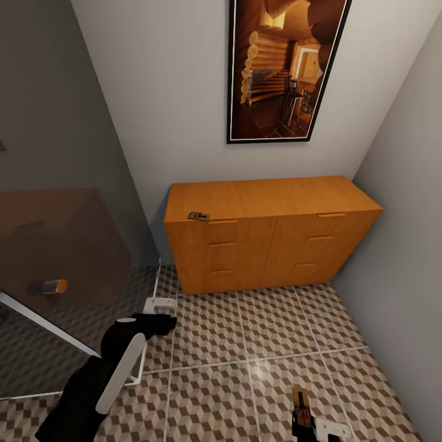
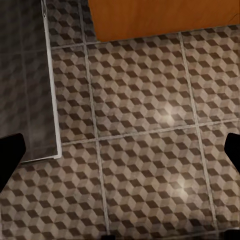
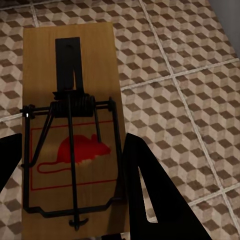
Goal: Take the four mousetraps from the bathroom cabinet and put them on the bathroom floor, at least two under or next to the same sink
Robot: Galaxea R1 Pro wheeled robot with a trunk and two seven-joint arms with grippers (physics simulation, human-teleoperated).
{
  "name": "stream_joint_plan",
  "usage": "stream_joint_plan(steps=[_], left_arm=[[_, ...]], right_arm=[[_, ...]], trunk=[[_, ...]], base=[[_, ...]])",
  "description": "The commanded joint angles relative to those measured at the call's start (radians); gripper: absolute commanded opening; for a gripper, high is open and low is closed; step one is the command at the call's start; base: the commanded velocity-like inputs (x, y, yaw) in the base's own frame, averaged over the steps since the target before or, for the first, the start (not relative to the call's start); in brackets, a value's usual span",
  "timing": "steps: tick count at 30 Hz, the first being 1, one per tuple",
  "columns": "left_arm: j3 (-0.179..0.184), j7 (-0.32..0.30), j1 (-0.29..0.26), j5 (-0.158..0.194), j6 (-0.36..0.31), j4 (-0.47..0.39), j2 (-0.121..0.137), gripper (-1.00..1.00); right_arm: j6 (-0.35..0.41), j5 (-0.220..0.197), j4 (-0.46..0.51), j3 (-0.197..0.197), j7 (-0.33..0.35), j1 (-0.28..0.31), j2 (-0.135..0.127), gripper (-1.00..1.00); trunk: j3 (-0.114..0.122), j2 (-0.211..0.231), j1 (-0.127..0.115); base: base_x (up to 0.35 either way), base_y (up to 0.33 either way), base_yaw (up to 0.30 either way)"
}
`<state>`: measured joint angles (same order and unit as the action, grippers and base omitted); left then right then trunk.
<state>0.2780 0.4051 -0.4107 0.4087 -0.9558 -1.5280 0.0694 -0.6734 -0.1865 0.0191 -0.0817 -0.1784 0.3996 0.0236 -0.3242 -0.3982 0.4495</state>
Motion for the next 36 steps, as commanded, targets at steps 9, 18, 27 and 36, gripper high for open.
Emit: stream_joint_plan(steps=[9,18,27,36], left_arm=[[-0.007,0.012,-0.108,0.011,-0.047,-0.019,-0.004,1.0],[-0.009,0.012,-0.346,0.014,-0.056,0.069,-0.021,1.0],[-0.011,0.012,-0.675,0.015,-0.055,0.312,-0.07,1.0],[-0.011,0.01,-0.792,0.014,-0.057,0.392,-0.076,1.0]], right_arm=[[-0.004,-0.009,-0.001,-0.009,-0.003,0.001,0.0,-1.0],[-0.003,-0.008,-0.001,-0.01,-0.002,0.001,0.001,-1.0],[-0.003,-0.008,-0.001,-0.01,-0.001,0.001,0.001,-1.0],[-0.004,-0.008,-0.001,-0.01,-0.001,0.001,0.001,-1.0]], trunk=[[-0.002,-0.002,0.001],[-0.002,-0.002,0.001],[-0.002,-0.002,0.001],[-0.002,-0.002,0.001]], base=[[0.0,0.0,0.0],[0.0,0.0,0.0],[0.0,0.0,0.0],[0.0,0.0,0.0]])
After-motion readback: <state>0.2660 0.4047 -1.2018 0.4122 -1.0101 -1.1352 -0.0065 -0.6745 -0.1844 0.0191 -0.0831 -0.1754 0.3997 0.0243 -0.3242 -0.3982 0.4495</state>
